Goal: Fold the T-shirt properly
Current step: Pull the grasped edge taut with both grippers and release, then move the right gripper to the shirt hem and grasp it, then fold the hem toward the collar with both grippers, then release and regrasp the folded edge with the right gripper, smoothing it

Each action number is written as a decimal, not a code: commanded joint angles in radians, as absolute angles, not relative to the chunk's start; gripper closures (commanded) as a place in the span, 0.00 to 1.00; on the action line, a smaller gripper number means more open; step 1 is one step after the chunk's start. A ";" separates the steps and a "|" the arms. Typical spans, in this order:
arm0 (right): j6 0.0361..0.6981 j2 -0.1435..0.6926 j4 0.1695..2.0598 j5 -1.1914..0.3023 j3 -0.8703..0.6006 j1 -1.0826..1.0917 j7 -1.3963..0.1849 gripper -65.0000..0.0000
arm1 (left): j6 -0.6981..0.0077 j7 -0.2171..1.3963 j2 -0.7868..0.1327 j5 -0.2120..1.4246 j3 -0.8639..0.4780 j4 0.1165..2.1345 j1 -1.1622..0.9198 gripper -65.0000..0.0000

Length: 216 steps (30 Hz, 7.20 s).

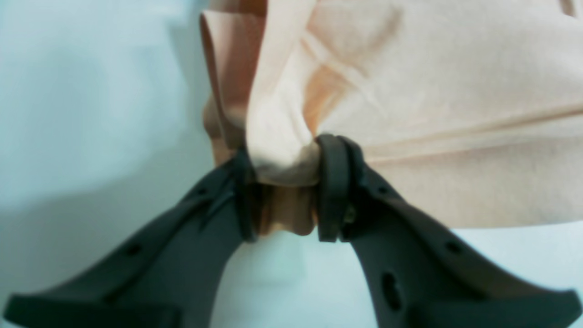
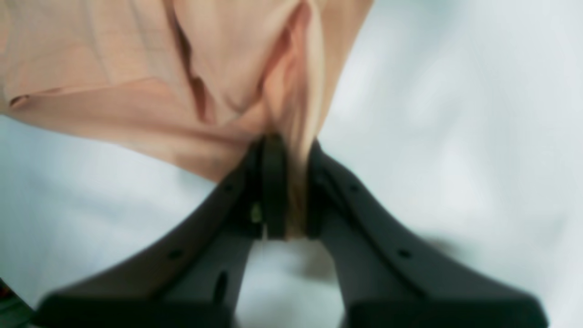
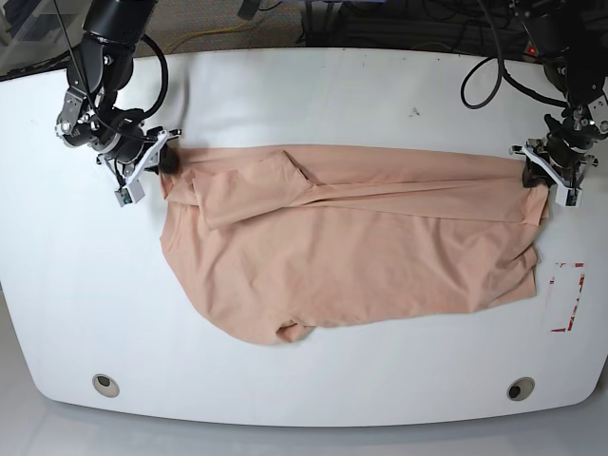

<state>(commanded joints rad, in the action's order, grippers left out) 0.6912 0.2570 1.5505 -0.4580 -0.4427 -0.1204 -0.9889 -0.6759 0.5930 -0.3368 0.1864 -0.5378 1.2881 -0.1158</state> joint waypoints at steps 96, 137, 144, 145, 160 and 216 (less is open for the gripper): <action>0.680 0.278 0.857 -0.351 -0.044 0.489 -0.595 0.94 | -0.568 0.595 -0.358 0.067 -0.634 1.279 0.127 0.19; 0.687 0.285 0.980 -0.351 -0.045 0.484 -0.634 1.00 | -0.671 0.591 -0.329 0.036 -0.526 1.133 0.326 1.00; 0.688 0.286 1.119 -0.351 -0.051 0.484 -0.731 1.00 | -0.682 0.593 -0.334 0.035 -0.526 1.231 0.325 1.00; 0.688 0.286 1.147 -0.351 -0.053 0.483 -0.751 1.00 | -0.682 0.593 -0.334 0.035 -0.527 1.247 0.323 1.00; 0.690 0.348 1.514 -0.361 -0.054 0.337 -0.885 1.00 | -0.698 0.702 -0.332 0.038 -0.555 1.477 0.203 1.00; 0.690 0.220 1.202 -0.565 -0.058 0.341 -0.952 0.27 | -0.698 0.849 -0.280 0.035 -0.498 1.712 -0.104 0.37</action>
<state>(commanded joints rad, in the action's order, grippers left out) 0.6897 0.2202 1.2022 -0.5654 -0.0575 0.3414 -0.9521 -0.6981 0.8493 -0.2800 0.0345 -0.4979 1.7116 -0.1036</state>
